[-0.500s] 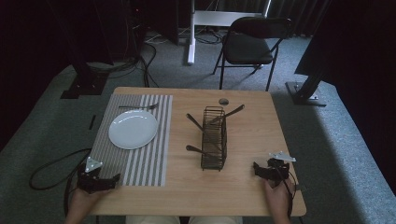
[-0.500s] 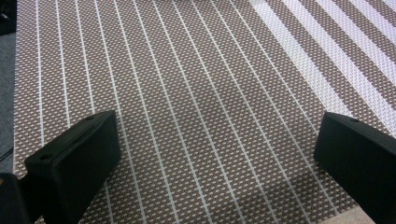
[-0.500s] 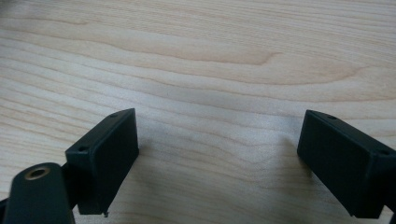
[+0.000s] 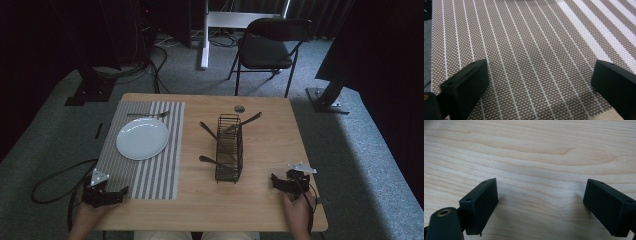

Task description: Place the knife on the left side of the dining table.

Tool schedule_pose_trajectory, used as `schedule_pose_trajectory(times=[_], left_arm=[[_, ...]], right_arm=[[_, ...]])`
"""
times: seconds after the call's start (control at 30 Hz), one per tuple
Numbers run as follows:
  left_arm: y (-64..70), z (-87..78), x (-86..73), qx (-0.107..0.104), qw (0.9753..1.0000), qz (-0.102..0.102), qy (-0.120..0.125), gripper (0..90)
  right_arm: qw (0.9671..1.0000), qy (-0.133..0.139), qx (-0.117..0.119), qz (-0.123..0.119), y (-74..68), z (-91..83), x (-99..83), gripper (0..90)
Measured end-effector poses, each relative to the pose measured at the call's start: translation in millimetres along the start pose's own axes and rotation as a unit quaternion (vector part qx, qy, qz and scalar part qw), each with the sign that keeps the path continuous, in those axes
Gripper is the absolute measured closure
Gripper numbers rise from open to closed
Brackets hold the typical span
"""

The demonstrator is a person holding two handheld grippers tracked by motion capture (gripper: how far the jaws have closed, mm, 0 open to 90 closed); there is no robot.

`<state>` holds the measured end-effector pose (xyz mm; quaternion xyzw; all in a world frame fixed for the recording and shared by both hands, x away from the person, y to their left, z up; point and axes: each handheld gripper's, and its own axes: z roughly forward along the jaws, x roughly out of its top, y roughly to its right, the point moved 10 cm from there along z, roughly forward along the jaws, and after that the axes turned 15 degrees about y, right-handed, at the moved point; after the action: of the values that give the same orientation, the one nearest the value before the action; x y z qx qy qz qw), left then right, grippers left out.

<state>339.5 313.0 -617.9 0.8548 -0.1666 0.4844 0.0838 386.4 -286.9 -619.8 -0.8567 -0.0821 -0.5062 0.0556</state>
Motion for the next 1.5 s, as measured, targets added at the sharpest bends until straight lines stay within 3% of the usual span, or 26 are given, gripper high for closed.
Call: schedule_pose_trajectory(times=[0.17,0.33,0.53,0.73,0.87,0.9,0.97,1.1,1.5], left_arm=[[0.0,-1.6,-0.1,-0.006,1.0000,-0.001,-0.006,3.9],[8.1,-4.2,2.8,-0.033,0.9993,-0.016,0.001,4.3],[20.6,-3.8,21.3,-0.056,0.9982,-0.003,0.021,5.8],[40.0,5.1,37.4,-0.083,0.9962,0.023,0.012,5.8],[47.0,7.7,45.1,-0.094,0.9952,0.022,0.018,6.4],[58.7,10.7,57.6,-0.112,0.9930,0.028,0.026,7.3],[63.9,13.4,65.6,-0.113,0.9925,0.037,0.031,7.3],[78.3,17.6,80.8,-0.136,0.9890,0.046,0.036,7.3],[111.5,29.6,126.8,-0.174,0.9800,0.074,0.062,7.4]], right_arm=[[1.0000,0.000,0.000,0.000,0.0,0.0,0.0,11.5],[1.0000,0.000,0.000,0.000,0.0,0.0,0.0,11.5],[1.0000,0.000,0.000,0.000,0.0,0.1,0.1,11.5],[1.0000,0.000,0.000,0.000,0.0,0.1,0.1,11.5],[1.0000,0.000,0.000,0.000,0.0,0.1,0.1,11.5],[1.0000,0.000,0.000,0.000,0.0,0.0,0.0,11.5],[1.0000,0.000,0.000,0.000,0.1,0.1,0.1,11.5],[1.0000,0.000,0.000,0.000,0.2,0.3,0.2,11.5],[1.0000,0.001,0.000,-0.001,0.3,0.4,0.2,11.5]])
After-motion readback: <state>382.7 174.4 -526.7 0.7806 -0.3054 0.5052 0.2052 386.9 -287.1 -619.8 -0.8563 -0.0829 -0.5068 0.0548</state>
